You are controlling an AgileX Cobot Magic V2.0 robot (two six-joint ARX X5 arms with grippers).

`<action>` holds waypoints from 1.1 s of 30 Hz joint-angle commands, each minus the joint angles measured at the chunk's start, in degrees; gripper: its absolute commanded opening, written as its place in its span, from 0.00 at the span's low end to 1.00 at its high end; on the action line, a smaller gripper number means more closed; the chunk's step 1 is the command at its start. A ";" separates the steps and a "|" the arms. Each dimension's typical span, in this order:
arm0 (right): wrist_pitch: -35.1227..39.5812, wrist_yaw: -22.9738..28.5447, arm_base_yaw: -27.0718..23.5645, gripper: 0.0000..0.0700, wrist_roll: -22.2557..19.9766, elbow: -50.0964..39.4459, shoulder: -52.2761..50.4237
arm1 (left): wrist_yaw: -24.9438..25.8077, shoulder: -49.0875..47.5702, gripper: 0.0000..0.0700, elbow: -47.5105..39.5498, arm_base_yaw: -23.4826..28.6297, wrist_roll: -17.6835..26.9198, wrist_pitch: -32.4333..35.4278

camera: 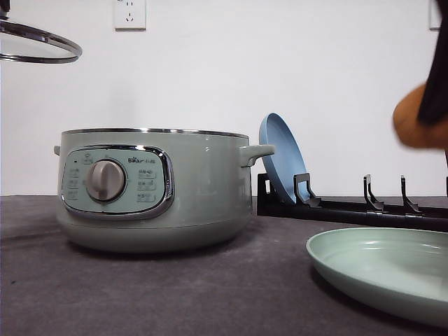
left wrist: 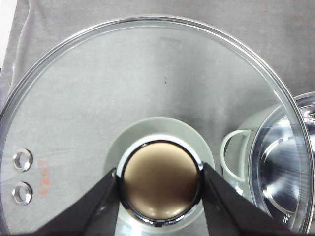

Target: Transfer potato from steamer to green plate

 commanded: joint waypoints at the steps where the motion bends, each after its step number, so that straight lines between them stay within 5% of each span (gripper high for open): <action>1: 2.97 0.43 0.07 0.25 1.48 -1.24 1.23 | 0.22 -0.72 0.00 2.10 -0.11 -0.28 1.96; 18: 15.78 -0.24 -7.80 0.25 -1.75 -4.93 17.71 | 0.24 -0.72 0.00 2.10 -0.11 -0.28 1.99; 33: 19.71 -1.81 -8.42 0.26 -3.70 -5.40 24.50 | 0.24 -0.72 0.00 2.10 -0.11 -0.28 2.08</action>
